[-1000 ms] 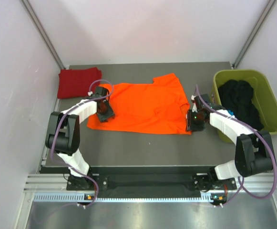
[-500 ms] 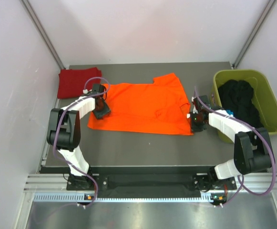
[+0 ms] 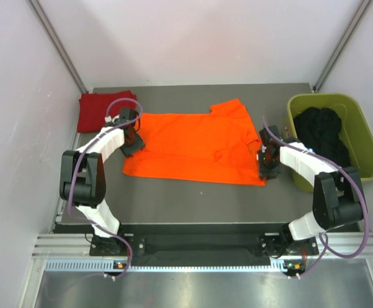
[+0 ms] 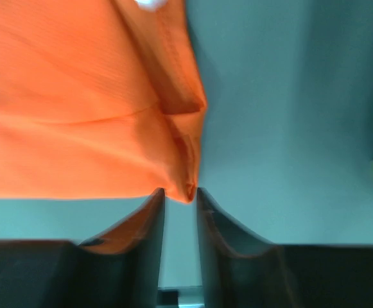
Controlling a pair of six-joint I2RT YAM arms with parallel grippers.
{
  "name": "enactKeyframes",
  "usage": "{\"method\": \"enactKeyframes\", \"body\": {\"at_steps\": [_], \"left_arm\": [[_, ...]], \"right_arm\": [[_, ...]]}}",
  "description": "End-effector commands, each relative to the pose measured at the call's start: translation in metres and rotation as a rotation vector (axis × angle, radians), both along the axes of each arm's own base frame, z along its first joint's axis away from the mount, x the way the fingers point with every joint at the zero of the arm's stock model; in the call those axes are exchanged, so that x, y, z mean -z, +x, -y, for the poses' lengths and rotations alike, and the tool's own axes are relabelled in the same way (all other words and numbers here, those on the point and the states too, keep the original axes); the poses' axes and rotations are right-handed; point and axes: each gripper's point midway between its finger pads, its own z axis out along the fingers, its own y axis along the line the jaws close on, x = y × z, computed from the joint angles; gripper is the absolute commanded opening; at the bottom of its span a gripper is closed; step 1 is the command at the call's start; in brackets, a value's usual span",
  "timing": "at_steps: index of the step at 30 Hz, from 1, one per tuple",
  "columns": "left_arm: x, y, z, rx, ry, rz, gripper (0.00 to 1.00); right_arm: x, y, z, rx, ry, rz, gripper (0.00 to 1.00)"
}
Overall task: Fold and stack the t-shirts
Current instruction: Fold the tshirt
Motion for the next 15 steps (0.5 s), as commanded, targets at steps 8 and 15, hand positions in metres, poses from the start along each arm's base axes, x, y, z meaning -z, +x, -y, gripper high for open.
{"method": "enactKeyframes", "body": {"at_steps": [8,15], "left_arm": [[-0.141,0.1,0.026,0.245,-0.1,0.38,0.56],[-0.141,0.147,0.019,0.349,-0.125,0.446,0.56]], "right_arm": [[-0.132,0.152,-0.055,-0.145,0.169,0.353,0.46],[-0.15,0.264,-0.081,-0.213,0.26,0.506,0.64]]}}
